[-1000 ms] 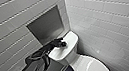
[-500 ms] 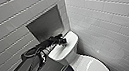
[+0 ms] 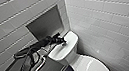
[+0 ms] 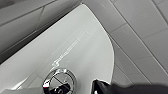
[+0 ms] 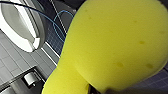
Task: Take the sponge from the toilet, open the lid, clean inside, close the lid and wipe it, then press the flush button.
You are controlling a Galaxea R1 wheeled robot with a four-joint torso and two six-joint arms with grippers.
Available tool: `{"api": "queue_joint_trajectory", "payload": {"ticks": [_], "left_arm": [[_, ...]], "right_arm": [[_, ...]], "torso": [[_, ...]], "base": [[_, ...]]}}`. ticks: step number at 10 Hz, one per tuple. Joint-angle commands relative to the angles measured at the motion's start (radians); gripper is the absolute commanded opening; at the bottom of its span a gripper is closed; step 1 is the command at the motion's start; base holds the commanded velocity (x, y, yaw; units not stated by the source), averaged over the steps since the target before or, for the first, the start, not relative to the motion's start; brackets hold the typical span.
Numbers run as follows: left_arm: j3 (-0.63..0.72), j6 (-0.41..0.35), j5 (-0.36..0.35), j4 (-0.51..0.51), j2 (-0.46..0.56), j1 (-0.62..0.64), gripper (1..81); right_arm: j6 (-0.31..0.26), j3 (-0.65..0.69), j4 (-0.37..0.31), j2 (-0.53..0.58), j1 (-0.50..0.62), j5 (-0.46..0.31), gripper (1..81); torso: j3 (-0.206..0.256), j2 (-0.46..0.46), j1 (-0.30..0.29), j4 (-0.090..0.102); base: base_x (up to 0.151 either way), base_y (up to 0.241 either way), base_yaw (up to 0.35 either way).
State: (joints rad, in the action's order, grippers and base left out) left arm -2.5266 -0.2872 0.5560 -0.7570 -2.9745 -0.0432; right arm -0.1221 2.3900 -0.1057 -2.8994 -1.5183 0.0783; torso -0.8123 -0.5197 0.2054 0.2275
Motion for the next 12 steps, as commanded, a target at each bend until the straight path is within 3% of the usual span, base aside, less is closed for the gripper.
{"api": "queue_joint_trajectory", "payload": {"ticks": [1,4,6,8,12], "left_arm": [[0.435,-0.007,0.058,-0.032,0.26,0.179,1.0],[0.722,-0.006,0.053,-0.027,0.467,0.119,1.0],[0.839,-0.007,0.051,-0.024,0.591,0.084,1.0],[0.933,-0.01,0.051,-0.019,0.684,0.053,1.0],[1.058,-0.009,0.05,0.086,0.813,-0.092,1.0]], "right_arm": [[-0.002,-0.019,-0.005,-0.011,-0.023,-0.091,1.0],[-0.002,-0.019,-0.006,-0.011,-0.014,-0.091,1.0],[-0.001,-0.019,-0.006,-0.01,-0.004,-0.092,1.0],[-0.001,-0.013,-0.009,-0.01,0.003,-0.092,1.0],[-0.001,0.006,-0.012,-0.01,0.014,-0.092,1.0]], "torso": [[0.0,0.0,0.0,0.0],[0.0,0.0,0.0,0.0],[0.0,0.0,0.0,0.0],[0.0,0.0,0.0,0.0],[0.0,0.0,0.0,0.0]], "base": [[0.0,0.0,0.0],[0.0,0.0,0.0],[0.0,0.0,0.0],[0.0,0.0,0.0],[0.0,0.0,0.0]]}}
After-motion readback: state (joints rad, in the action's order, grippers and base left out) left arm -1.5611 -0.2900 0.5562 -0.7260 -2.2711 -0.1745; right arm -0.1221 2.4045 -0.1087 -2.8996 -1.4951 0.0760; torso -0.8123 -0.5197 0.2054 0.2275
